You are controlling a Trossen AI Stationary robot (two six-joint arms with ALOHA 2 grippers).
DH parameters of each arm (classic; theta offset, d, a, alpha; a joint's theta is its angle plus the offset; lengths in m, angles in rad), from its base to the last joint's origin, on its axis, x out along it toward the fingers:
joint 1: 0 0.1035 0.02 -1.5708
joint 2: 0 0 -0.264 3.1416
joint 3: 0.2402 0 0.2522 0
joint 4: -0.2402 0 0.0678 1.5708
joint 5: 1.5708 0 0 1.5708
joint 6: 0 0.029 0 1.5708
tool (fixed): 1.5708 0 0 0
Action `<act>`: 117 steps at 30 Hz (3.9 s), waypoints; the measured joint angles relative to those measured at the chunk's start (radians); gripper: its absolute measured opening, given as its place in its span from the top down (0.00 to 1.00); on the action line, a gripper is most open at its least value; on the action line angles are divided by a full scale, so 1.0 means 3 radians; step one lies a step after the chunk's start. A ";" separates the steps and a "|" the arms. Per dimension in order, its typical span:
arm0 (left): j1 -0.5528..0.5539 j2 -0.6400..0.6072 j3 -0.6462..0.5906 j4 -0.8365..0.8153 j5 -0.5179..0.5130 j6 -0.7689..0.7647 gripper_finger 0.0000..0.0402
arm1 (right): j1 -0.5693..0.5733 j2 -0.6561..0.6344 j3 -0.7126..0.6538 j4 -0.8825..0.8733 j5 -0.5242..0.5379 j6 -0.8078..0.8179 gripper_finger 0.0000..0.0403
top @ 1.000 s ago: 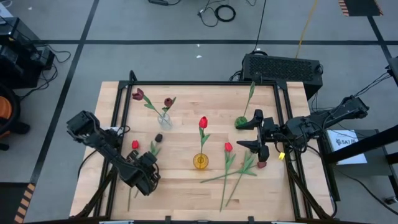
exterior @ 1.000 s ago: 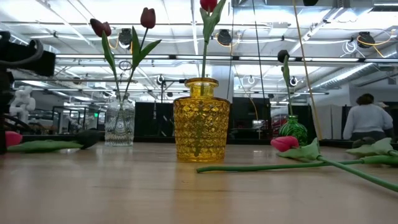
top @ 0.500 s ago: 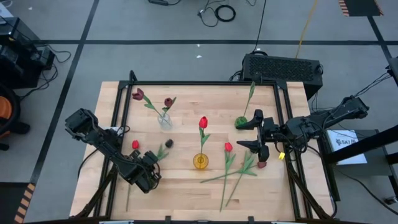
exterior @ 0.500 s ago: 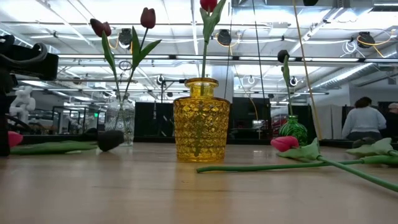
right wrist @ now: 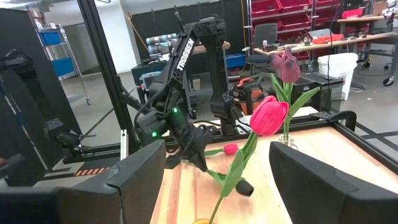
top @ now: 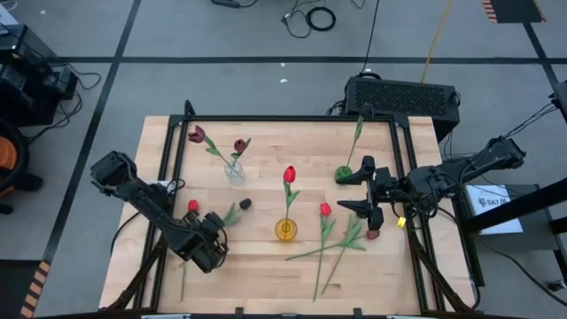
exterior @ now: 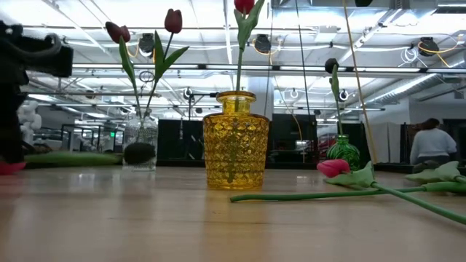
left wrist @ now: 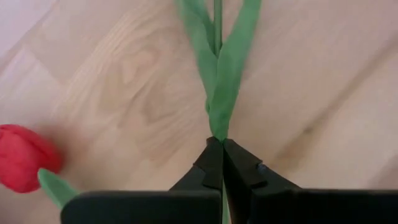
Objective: Sort flowers into vase by color
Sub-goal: Put the left black flower into the green vase
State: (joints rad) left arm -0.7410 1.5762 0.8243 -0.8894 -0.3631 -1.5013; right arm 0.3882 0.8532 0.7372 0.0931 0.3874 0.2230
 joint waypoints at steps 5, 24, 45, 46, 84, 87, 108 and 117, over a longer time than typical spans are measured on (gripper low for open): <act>-0.0048 -0.0121 0.0059 -0.0116 -0.0092 -0.0003 1.00 | 0.0000 0.0000 0.0000 -0.0001 0.0000 0.0000 0.31; -0.0684 -0.0900 0.0933 -0.0122 -0.1210 0.0744 1.00 | 0.0000 0.0000 0.0000 0.0000 0.0000 -0.0005 0.31; -0.0072 -0.1061 0.1511 0.2106 -0.1533 0.4580 1.00 | -0.0001 0.0322 0.0000 0.0933 0.0017 -0.0473 0.31; 0.0013 -0.1061 0.1511 0.2214 -0.1439 0.4693 1.00 | 0.0000 0.0386 0.0000 0.1068 0.0015 -0.0548 0.31; 0.0848 -0.0176 0.1506 0.3738 -0.0364 0.4791 1.00 | -0.0001 0.1367 0.0031 0.3005 -0.0285 -0.0740 0.31; 0.0850 -0.0176 0.1506 0.3717 -0.0250 0.4694 1.00 | 0.0001 0.1364 0.0125 0.2903 -0.0449 -0.0653 0.31; 0.0745 -0.0178 0.1506 0.3707 -0.0016 0.4611 1.00 | 0.0174 0.1370 0.0239 0.2850 -0.0615 -0.0897 0.31; 0.0769 -0.0180 0.1506 0.3707 -0.0027 0.4609 1.00 | 0.0174 0.1704 0.0586 0.2675 -0.0706 -0.0907 0.31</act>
State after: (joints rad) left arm -0.5102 1.5223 1.2762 0.2226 -0.3714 -0.1184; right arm 0.4404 1.3645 0.9130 0.8957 0.1757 -0.0489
